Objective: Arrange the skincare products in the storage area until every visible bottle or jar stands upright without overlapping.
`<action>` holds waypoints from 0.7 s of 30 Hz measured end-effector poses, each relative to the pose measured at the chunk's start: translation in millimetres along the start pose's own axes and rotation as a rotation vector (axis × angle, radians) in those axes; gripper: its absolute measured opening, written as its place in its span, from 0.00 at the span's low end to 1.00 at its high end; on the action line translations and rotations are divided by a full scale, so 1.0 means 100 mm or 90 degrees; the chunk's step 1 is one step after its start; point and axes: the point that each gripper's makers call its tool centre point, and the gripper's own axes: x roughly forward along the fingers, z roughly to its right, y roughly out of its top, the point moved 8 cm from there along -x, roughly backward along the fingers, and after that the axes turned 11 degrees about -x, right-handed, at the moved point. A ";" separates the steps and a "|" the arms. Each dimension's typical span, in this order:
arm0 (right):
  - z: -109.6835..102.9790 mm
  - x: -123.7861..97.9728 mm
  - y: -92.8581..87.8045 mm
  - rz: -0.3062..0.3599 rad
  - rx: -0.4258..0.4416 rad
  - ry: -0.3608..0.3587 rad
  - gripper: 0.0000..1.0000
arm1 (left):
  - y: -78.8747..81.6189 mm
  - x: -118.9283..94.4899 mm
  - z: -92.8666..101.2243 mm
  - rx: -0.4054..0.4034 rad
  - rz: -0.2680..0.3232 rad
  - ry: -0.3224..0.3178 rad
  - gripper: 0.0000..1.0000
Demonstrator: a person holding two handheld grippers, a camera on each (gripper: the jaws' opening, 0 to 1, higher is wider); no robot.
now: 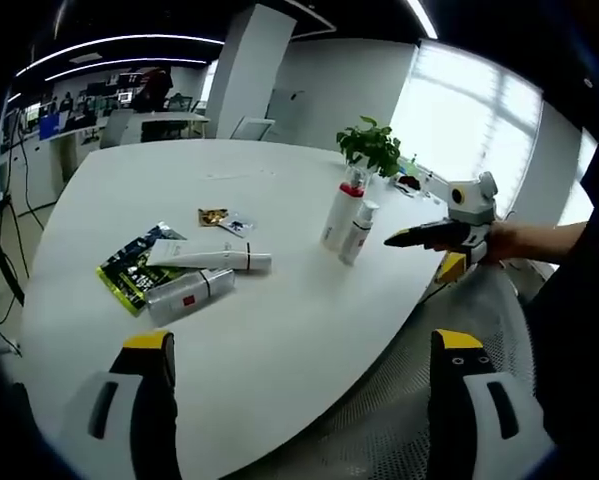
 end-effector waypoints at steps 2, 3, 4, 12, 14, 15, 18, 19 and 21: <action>-0.01 0.03 0.04 0.002 -0.009 0.009 0.94 | 0.01 0.00 -0.02 0.004 0.003 0.004 0.99; -0.03 0.05 0.08 0.001 -0.012 0.014 0.94 | 0.02 0.00 -0.03 0.004 0.015 0.007 0.99; -0.03 0.06 0.09 0.001 -0.013 0.016 0.94 | 0.03 -0.01 -0.04 0.005 0.020 0.007 0.99; -0.10 0.29 0.36 -0.007 -0.053 0.062 0.95 | 0.02 0.00 -0.03 0.012 0.031 0.007 0.99; -0.09 0.35 0.41 -0.009 -0.060 0.069 0.95 | 0.01 0.00 -0.03 0.021 0.024 0.005 0.99; -0.09 0.39 0.45 -0.010 -0.064 0.073 0.95 | 0.00 0.00 -0.04 0.023 0.020 0.005 0.99; -0.06 0.48 0.51 -0.021 -0.073 0.081 0.93 | -0.02 0.01 -0.07 0.023 0.013 0.002 0.99; -0.04 0.53 0.54 -0.034 -0.077 0.085 0.92 | -0.02 0.00 -0.07 0.023 0.014 0.004 0.99; -0.01 0.61 0.56 -0.052 -0.092 0.084 0.92 | -0.02 0.00 -0.08 0.019 0.018 0.004 0.99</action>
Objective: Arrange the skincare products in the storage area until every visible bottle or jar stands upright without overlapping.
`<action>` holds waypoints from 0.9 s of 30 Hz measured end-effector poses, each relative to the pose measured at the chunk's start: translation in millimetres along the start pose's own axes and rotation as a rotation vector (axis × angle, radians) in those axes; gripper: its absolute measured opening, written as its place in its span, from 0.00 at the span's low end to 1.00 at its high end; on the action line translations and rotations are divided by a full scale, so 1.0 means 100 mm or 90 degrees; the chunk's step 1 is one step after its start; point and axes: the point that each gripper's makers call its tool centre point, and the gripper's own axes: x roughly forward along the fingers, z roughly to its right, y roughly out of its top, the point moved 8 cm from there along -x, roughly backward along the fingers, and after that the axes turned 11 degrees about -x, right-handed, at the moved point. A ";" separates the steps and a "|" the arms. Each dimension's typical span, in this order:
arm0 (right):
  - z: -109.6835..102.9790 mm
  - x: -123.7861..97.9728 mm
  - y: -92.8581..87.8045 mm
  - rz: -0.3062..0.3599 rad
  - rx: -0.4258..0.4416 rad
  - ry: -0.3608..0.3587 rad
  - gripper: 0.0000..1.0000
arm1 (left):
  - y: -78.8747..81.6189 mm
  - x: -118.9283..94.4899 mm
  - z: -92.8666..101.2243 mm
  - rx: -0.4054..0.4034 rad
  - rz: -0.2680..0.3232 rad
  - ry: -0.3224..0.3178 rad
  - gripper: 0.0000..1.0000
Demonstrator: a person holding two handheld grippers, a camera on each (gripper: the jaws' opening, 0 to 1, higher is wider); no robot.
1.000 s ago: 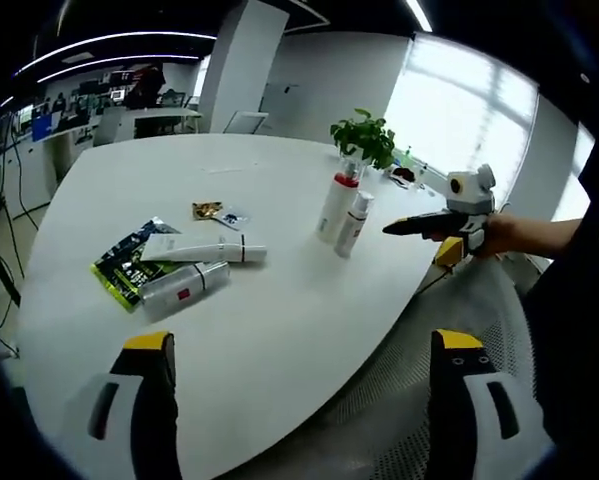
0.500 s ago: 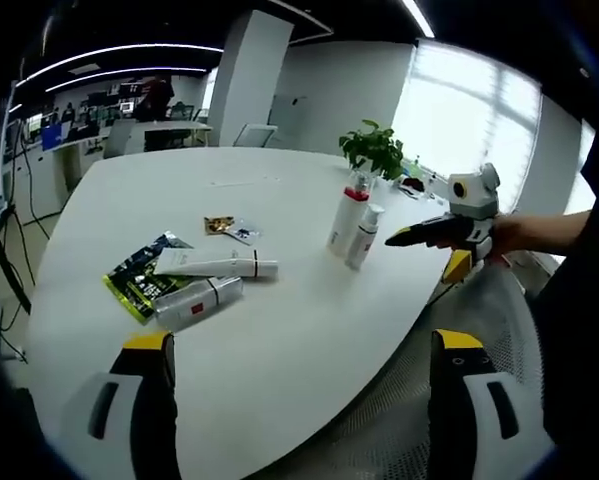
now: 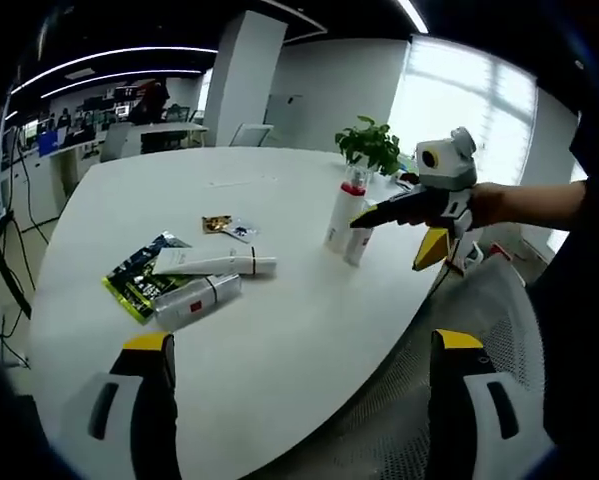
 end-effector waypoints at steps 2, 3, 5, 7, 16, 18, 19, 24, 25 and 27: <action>0.02 0.05 0.03 -0.015 -0.005 0.003 0.92 | 0.00 0.00 -0.02 -0.006 0.003 0.001 0.99; 0.05 0.09 0.06 -0.019 -0.007 0.004 0.92 | 0.00 0.00 -0.02 -0.007 0.002 0.004 0.99; 0.08 0.14 0.10 -0.026 -0.013 0.003 0.92 | -0.01 0.00 -0.03 -0.005 0.001 0.006 0.99; 0.10 0.18 0.14 -0.034 -0.013 0.002 0.90 | -0.02 0.00 -0.03 -0.002 -0.003 0.007 0.99; 0.10 0.46 0.39 -0.051 -0.037 -0.003 0.87 | -0.02 -0.01 -0.06 -0.008 0.007 0.013 0.99; 0.13 0.53 0.44 -0.057 -0.046 0.001 0.87 | -0.02 -0.01 -0.05 -0.011 0.009 0.014 0.99; 0.14 0.56 0.46 -0.060 -0.049 0.003 0.87 | -0.02 -0.01 -0.05 -0.012 0.010 0.014 0.99; 0.16 0.74 0.59 -0.091 -0.087 0.011 0.85 | -0.02 -0.01 -0.03 -0.020 0.011 0.009 0.98; 0.16 0.77 0.61 -0.096 -0.089 0.011 0.85 | -0.02 -0.01 -0.03 -0.021 0.009 0.008 0.97; 0.20 0.87 0.67 -0.112 -0.098 0.006 0.84 | -0.03 -0.01 -0.03 -0.021 0.008 0.005 0.97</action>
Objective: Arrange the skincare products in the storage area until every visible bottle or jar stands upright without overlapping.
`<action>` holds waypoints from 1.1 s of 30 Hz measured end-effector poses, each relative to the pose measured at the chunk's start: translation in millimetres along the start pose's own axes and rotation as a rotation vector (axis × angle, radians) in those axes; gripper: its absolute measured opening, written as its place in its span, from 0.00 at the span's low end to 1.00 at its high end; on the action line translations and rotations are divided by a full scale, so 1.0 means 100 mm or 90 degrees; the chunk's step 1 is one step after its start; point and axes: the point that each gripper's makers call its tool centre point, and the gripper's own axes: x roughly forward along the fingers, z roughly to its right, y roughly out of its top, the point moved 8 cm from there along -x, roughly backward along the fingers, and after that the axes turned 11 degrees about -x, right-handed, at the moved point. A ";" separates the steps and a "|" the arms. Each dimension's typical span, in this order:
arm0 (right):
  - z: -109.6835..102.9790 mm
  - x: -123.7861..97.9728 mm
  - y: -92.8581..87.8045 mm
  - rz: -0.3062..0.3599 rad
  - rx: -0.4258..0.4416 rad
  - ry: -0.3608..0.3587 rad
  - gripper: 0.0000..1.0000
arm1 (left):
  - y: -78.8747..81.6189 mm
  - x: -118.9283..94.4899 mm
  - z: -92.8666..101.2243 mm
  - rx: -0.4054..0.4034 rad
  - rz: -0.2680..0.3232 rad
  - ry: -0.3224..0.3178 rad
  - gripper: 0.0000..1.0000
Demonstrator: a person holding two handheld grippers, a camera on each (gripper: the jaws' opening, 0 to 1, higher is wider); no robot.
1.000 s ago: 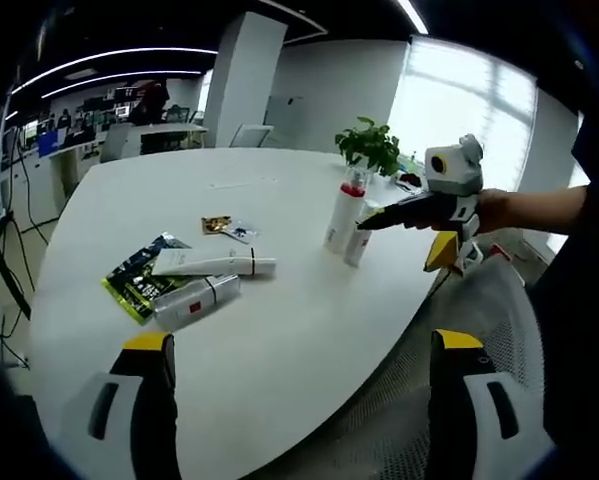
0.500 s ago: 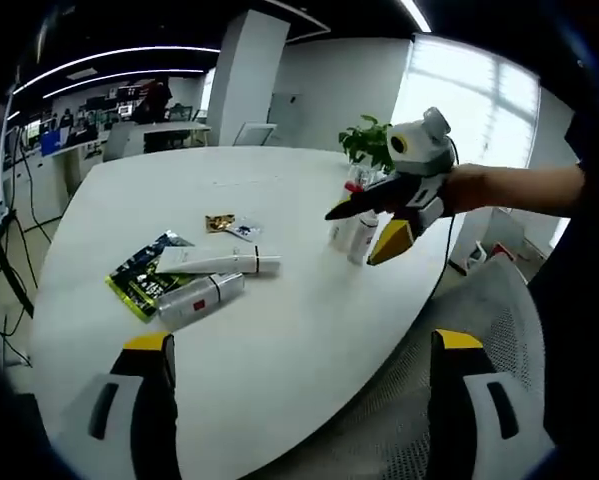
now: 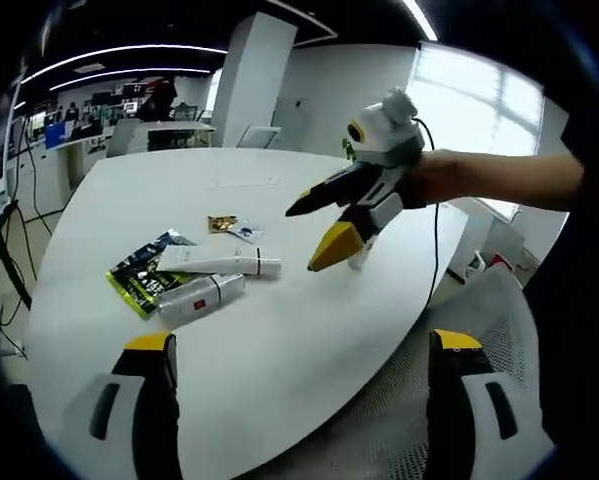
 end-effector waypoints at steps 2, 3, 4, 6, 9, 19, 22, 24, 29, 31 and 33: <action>0.04 0.04 0.02 -0.025 -0.008 -0.004 0.82 | 0.00 0.00 0.01 0.001 -0.001 -0.001 0.97; 0.09 0.08 0.05 -0.039 -0.021 -0.009 0.82 | 0.00 0.00 0.01 0.001 -0.002 -0.001 0.97; 0.11 0.11 0.07 -0.046 -0.026 -0.013 0.82 | 0.00 0.00 0.01 0.002 -0.002 -0.002 0.97; 0.15 0.15 0.11 -0.052 -0.026 -0.014 0.80 | 0.00 0.00 0.01 0.000 -0.002 -0.004 0.97; 0.23 0.25 0.18 -0.053 -0.019 -0.012 0.74 | 0.00 0.00 0.00 0.000 -0.004 -0.007 0.96; 0.38 0.72 0.25 -0.100 -0.043 -0.008 0.68 | -0.01 0.01 0.00 -0.002 -0.010 -0.008 0.96; 0.40 0.80 0.24 -0.117 -0.058 -0.009 0.64 | -0.01 0.01 0.00 -0.006 -0.011 -0.010 0.96; 0.40 0.84 0.21 -0.131 -0.081 -0.012 0.62 | -0.02 0.01 -0.01 -0.005 -0.014 -0.011 0.96; 0.43 0.91 0.17 -0.143 -0.073 -0.010 0.61 | -0.04 0.03 0.01 0.008 -0.027 -0.014 0.97; 0.47 0.97 0.17 -0.145 -0.072 -0.010 0.59 | -0.04 0.03 0.01 0.012 -0.030 -0.013 0.97; 0.48 0.97 0.15 -0.147 -0.076 -0.013 0.58 | -0.04 0.04 0.00 0.010 -0.030 -0.011 0.97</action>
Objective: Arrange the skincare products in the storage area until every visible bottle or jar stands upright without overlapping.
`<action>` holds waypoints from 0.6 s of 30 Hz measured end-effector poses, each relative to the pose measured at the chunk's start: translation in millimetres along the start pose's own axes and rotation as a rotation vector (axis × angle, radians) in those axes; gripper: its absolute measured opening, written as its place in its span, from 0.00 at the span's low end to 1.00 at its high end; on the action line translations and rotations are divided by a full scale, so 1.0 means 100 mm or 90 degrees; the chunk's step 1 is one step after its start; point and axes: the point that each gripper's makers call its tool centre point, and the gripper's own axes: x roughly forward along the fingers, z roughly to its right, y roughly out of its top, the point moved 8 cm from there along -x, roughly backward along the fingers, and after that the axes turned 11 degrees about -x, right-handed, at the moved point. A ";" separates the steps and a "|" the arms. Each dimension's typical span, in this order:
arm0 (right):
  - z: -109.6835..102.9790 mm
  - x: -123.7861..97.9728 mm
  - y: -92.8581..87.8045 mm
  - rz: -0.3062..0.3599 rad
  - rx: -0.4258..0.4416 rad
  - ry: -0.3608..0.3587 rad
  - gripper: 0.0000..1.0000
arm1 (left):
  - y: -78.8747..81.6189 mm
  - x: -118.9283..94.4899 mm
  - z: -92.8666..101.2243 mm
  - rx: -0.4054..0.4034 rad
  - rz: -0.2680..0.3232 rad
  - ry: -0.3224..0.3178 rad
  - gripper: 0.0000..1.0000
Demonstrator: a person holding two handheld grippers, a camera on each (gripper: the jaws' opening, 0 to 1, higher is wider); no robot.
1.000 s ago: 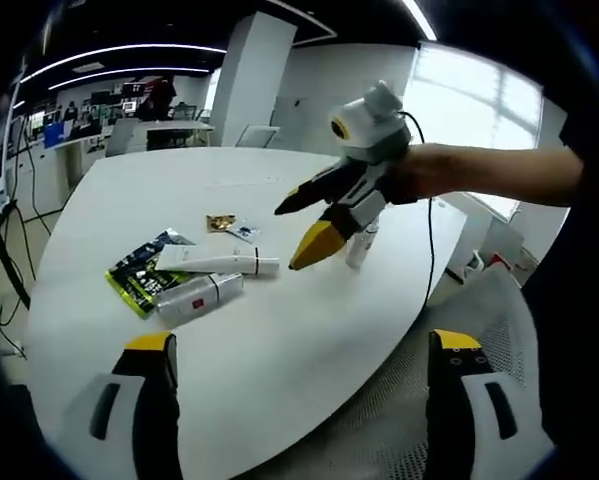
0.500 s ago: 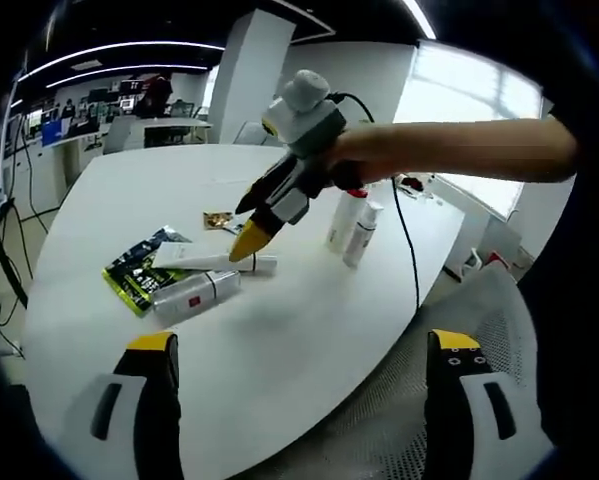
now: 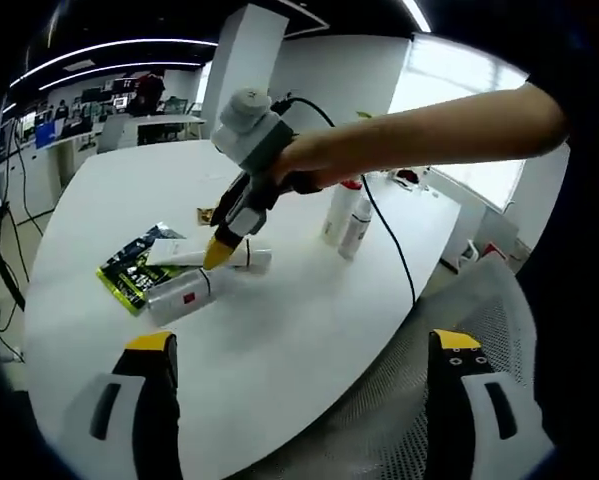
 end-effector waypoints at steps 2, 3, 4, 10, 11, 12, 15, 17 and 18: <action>0.02 0.04 0.05 0.008 0.004 -0.001 0.55 | 0.00 0.00 -0.02 -0.009 0.003 0.001 0.97; 0.02 0.05 0.05 0.009 0.004 -0.001 0.54 | 0.01 -0.01 -0.04 -0.014 0.006 0.002 0.97; 0.02 0.05 0.05 0.011 0.007 0.000 0.53 | 0.01 -0.01 -0.04 -0.018 0.010 0.004 0.97; 0.03 0.21 0.07 -0.006 -0.005 0.006 0.48 | 0.02 -0.02 -0.05 -0.027 0.016 0.007 0.97; 0.03 0.24 0.08 -0.006 -0.010 0.008 0.47 | 0.02 -0.02 -0.05 -0.027 0.016 0.007 0.97; 0.03 0.26 0.09 -0.006 -0.017 0.008 0.47 | 0.02 -0.02 -0.05 -0.028 0.015 0.008 0.97; 0.04 0.29 0.09 -0.007 -0.029 0.010 0.44 | 0.02 -0.01 -0.05 -0.030 0.016 0.010 0.97; 0.07 0.35 0.10 -0.010 -0.034 0.012 0.42 | 0.01 -0.02 -0.06 -0.032 0.017 0.011 0.97; 0.07 0.37 0.11 -0.011 -0.037 0.013 0.42 | 0.01 -0.02 -0.06 -0.032 0.017 0.012 0.97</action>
